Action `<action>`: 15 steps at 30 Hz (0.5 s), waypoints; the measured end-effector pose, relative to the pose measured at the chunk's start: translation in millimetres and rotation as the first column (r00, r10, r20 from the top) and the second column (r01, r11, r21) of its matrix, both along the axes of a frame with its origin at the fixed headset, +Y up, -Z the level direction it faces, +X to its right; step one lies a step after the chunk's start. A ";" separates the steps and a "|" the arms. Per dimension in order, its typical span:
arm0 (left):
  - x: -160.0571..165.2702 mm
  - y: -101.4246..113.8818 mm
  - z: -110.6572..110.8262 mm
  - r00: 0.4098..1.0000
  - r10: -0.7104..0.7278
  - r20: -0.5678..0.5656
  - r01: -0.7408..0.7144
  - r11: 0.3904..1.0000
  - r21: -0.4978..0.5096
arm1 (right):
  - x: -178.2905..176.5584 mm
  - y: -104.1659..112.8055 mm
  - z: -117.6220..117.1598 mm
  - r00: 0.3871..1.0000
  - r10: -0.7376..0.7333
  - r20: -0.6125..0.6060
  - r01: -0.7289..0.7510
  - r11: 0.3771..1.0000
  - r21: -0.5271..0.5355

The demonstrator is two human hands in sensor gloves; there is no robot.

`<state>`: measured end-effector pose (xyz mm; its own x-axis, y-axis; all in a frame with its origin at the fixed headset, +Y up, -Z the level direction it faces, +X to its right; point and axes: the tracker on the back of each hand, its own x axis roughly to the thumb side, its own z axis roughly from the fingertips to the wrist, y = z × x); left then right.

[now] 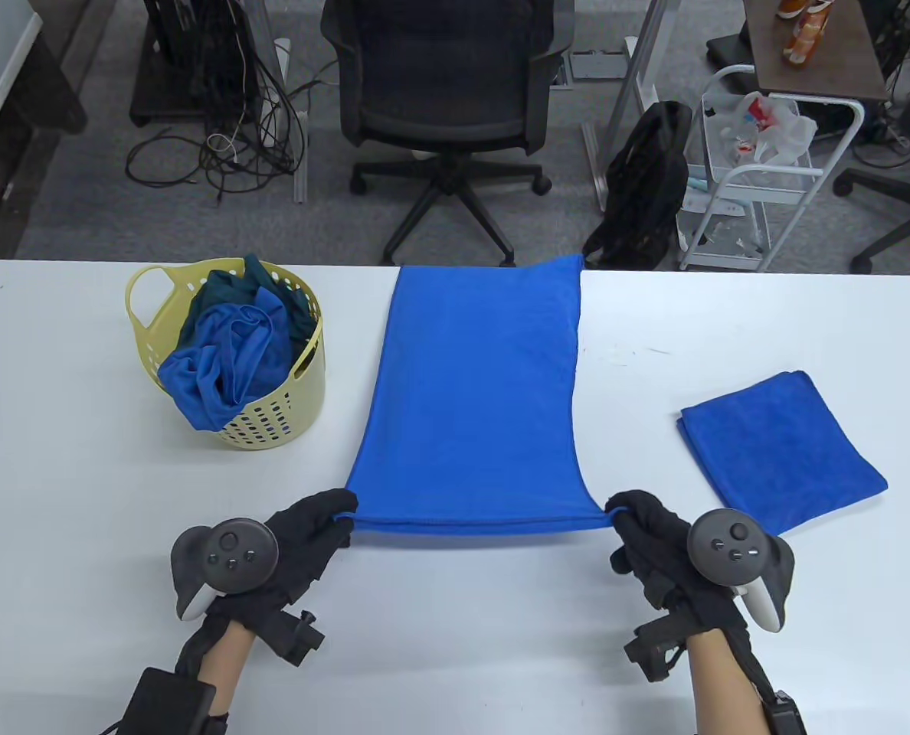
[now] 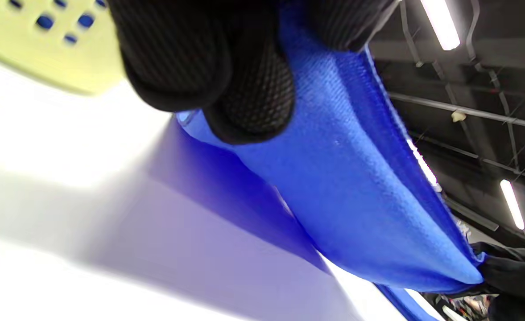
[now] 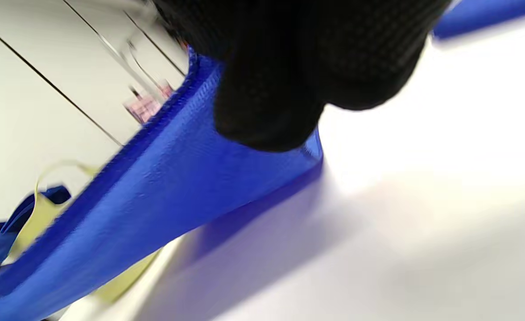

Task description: Fold and stack clothes and towels from laundry basket

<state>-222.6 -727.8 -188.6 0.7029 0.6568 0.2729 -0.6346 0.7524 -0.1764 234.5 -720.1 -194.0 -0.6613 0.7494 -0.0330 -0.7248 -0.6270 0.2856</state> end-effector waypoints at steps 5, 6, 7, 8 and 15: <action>4.7 1.7 -12.8 0.978 -0.177 0.114 0.197 0.960 -0.201 | -2.0 -3.5 -9.0 0.994 0.000 -0.113 -0.027 0.973 -0.231; 6.2 0.3 -15.6 0.973 -0.187 0.136 0.215 0.949 -0.230 | -2.5 -4.0 -12.0 0.991 0.029 -0.128 -0.060 0.968 -0.245; 7.8 -2.3 -18.5 0.971 -0.185 0.153 0.221 0.939 -0.265 | -2.7 -5.2 -15.2 0.989 0.052 -0.137 -0.086 0.962 -0.260; 9.0 -4.7 -20.8 0.970 -0.180 0.163 0.221 0.932 -0.289 | -2.8 -6.5 -17.7 0.988 0.058 -0.141 -0.096 0.957 -0.275; 27.9 -22.1 -72.9 1.000 -0.027 -0.012 0.017 0.859 -0.512 | -1.6 -32.2 -75.0 0.996 -0.075 0.046 0.088 0.882 -0.464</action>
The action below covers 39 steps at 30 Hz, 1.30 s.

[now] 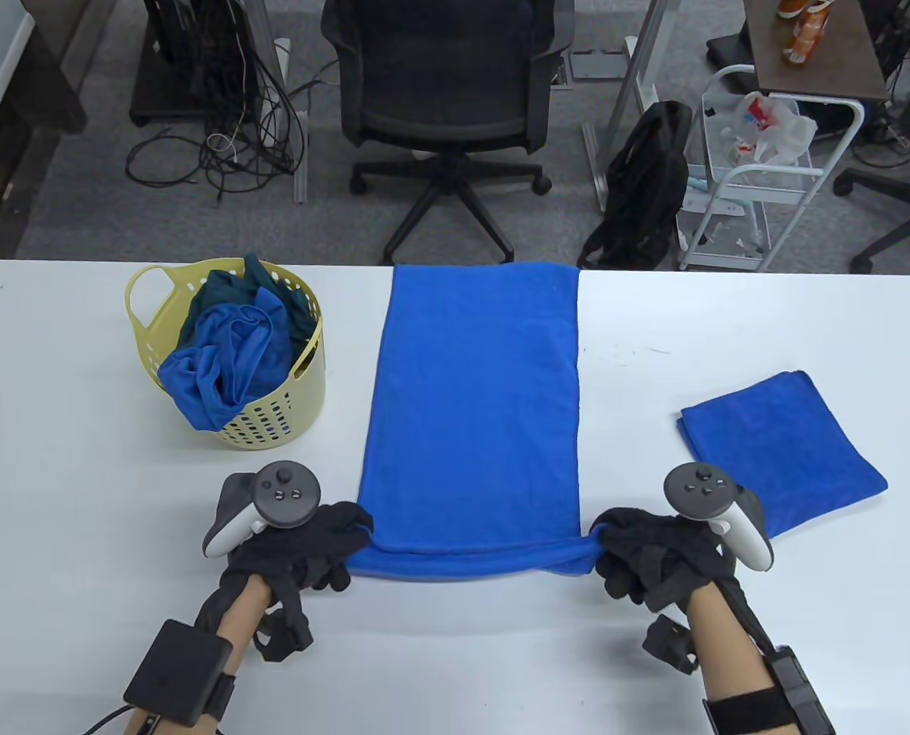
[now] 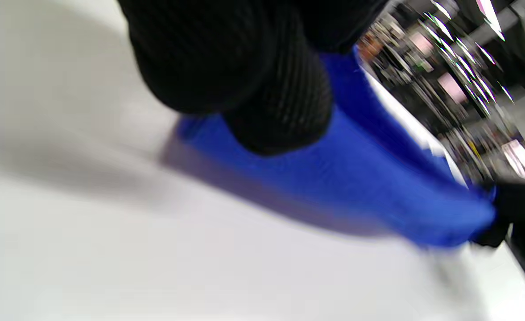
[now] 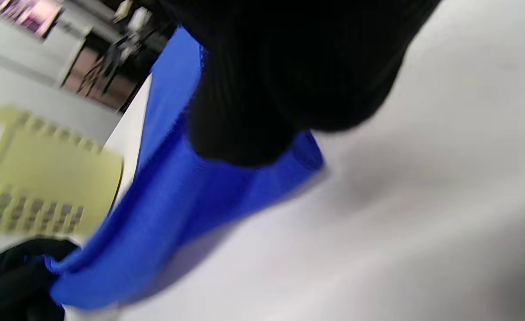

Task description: Fold and stack clothes and towels from laundry basket

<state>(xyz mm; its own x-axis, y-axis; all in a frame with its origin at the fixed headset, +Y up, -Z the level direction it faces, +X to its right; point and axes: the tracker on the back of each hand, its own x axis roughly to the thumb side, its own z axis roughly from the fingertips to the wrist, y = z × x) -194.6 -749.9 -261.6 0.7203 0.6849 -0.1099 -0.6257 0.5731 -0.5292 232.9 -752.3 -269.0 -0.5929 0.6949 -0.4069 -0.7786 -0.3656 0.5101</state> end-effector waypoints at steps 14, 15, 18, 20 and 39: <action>-19.6 163.2 3.6 0.929 0.362 0.076 -0.228 0.397 0.889 | 7.3 136.1 34.2 0.933 -0.359 -0.040 0.112 0.182 0.977; -20.3 143.6 6.8 0.944 0.324 0.060 -0.211 0.456 0.865 | 10.2 112.9 38.3 0.944 -0.331 -0.014 0.104 0.254 0.962; -13.9 78.8 19.2 0.978 0.208 0.017 -0.164 0.714 0.681 | 13.2 55.3 51.4 0.965 -0.255 0.065 0.081 0.522 0.849; -11.0 45.8 29.2 0.993 0.114 0.013 -0.104 0.845 0.524 | 15.0 33.0 57.8 0.988 -0.143 0.059 0.058 0.697 0.715; -34.0 11.0 80.2 0.979 0.197 -0.054 -0.137 0.829 0.542 | 15.2 11.4 89.3 0.996 -0.088 0.026 0.038 0.660 0.751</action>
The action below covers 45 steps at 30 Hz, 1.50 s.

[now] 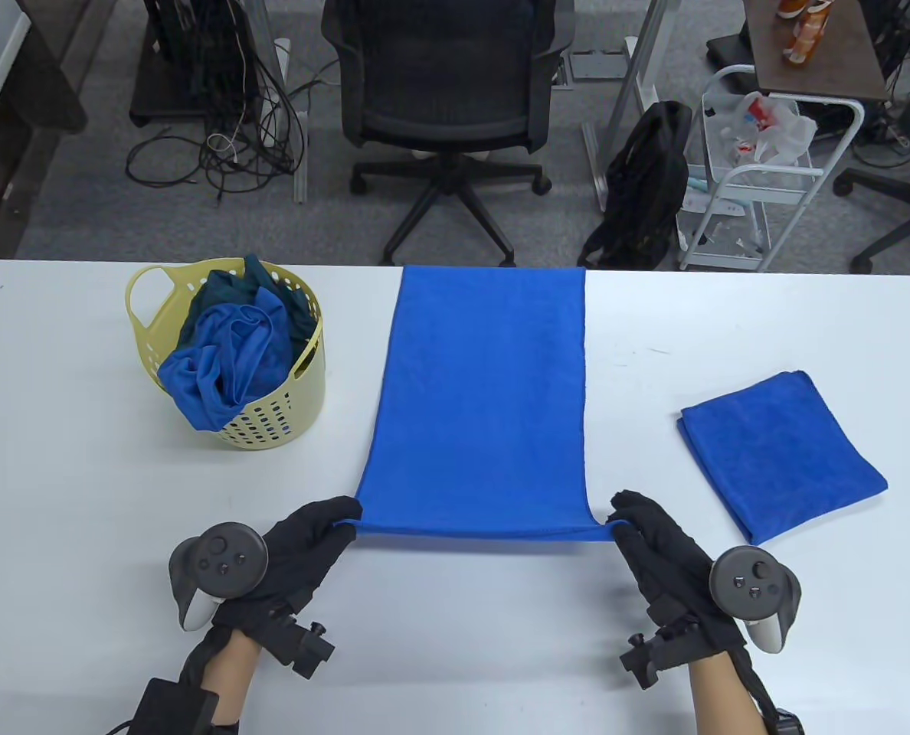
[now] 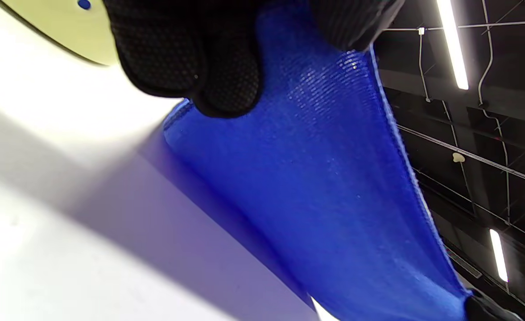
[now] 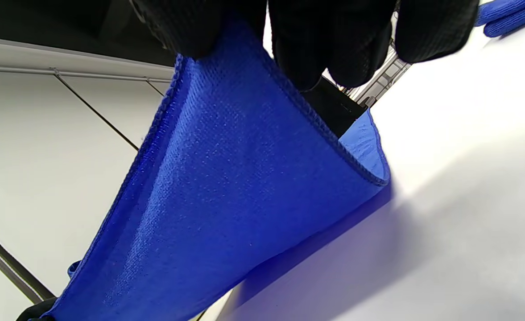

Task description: Fold and stack clothes and towels from laundry basket

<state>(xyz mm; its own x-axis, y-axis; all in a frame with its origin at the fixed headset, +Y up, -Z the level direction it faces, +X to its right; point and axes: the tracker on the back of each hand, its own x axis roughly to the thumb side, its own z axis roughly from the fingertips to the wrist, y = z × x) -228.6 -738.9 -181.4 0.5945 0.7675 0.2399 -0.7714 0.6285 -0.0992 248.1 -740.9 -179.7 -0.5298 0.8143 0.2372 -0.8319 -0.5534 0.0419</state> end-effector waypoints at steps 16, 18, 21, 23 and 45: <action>-15.5 -7.1 -4.7 0.995 -0.027 -0.093 0.022 0.998 -0.052 | 2.0 -1.5 0.4 0.999 -0.010 0.036 0.009 1.000 0.027; -16.6 -6.8 -5.0 0.995 -0.030 -0.090 0.026 0.998 -0.052 | 3.2 -1.7 0.4 0.999 0.015 0.045 -0.016 0.999 0.030; -13.1 -10.0 -7.4 0.994 0.107 0.038 -0.106 0.994 -0.016 | 1.3 -3.6 -1.9 0.999 -0.042 -0.010 0.042 0.998 0.045; -5.9 -13.7 -10.9 0.961 0.245 0.127 -0.242 0.969 -0.043 | -2.2 -6.6 -5.3 0.983 -0.164 -0.076 0.167 0.985 0.030; -4.1 49.8 65.4 0.857 0.314 0.408 -0.159 0.915 -0.370 | 21.0 66.8 65.2 0.944 -0.153 -0.292 0.070 0.959 -0.276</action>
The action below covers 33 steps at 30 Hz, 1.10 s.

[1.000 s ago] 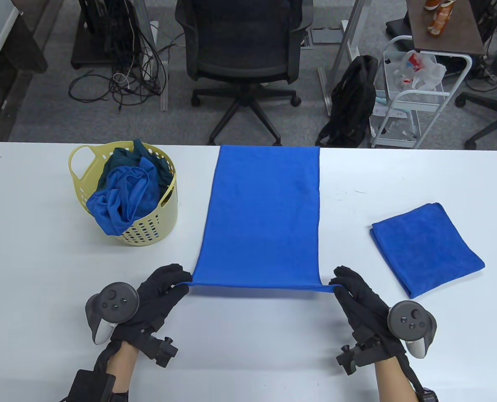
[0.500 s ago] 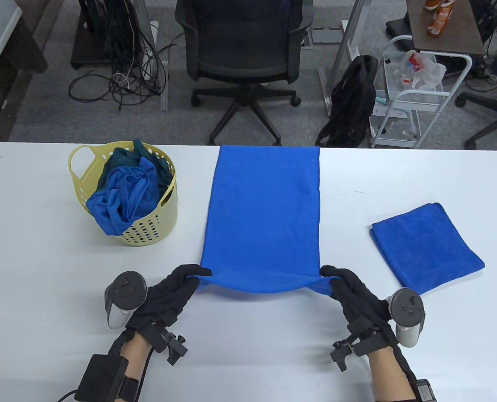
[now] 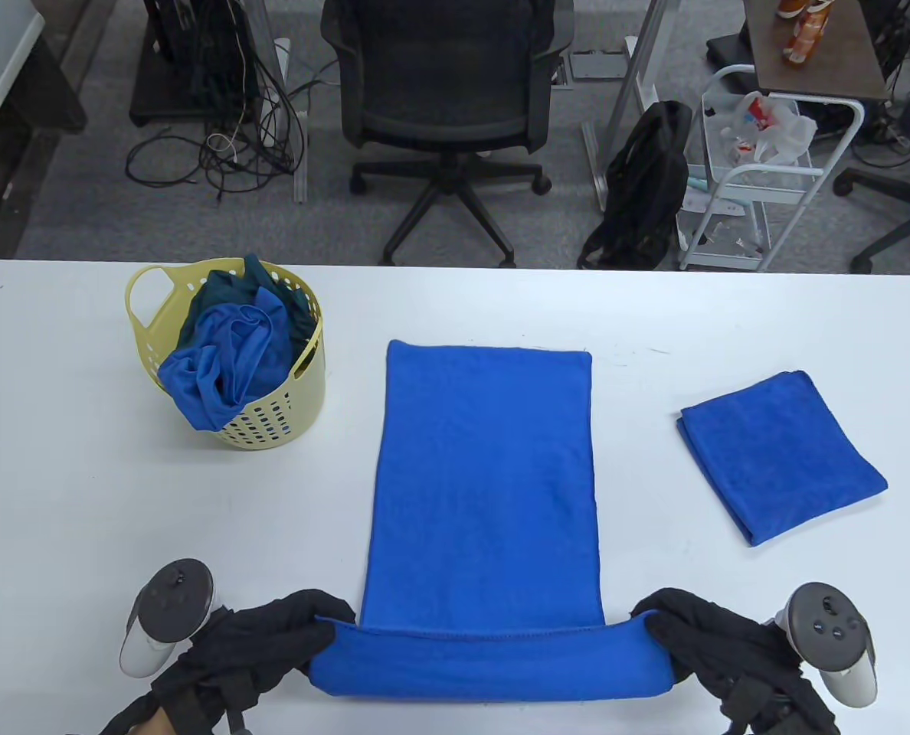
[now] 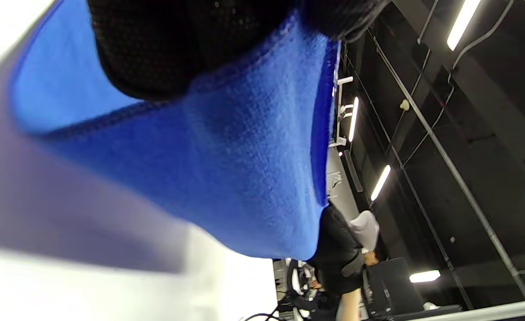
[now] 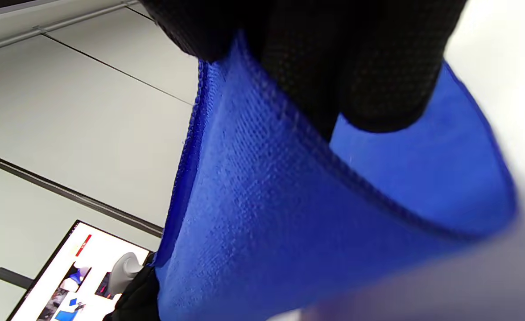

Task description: Fold and stack clothes and towels from laundry basket

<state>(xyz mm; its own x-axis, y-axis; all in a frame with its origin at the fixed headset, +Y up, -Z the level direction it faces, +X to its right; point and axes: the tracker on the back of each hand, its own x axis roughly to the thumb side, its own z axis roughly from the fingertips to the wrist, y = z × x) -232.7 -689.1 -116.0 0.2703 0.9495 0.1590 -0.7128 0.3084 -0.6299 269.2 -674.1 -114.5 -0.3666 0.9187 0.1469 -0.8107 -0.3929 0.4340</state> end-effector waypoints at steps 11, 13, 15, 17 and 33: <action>56.7 50.1 -134.4 0.621 -0.591 -0.515 0.746 0.647 0.156 | -42.3 25.2 -133.9 0.722 0.570 0.392 -0.634 0.772 0.043; 67.5 44.4 -161.0 0.541 -0.638 -0.547 0.806 0.578 0.123 | -51.1 19.4 -165.5 0.662 0.621 0.420 -0.679 0.734 -0.014; 73.3 32.6 -187.5 0.449 -0.682 -0.577 0.856 0.514 0.059 | -57.9 10.2 -192.9 0.603 0.673 0.429 -0.717 0.692 -0.078; 73.7 18.0 -208.8 0.379 -0.726 -0.573 0.880 0.475 -0.020 | -64.3 -2.0 -213.6 0.571 0.711 0.411 -0.729 0.669 -0.145; 78.1 -52.6 -256.7 0.360 -0.780 -0.513 0.852 0.499 -0.161 | -72.3 -68.2 -256.0 0.576 0.687 0.442 -0.648 0.714 -0.266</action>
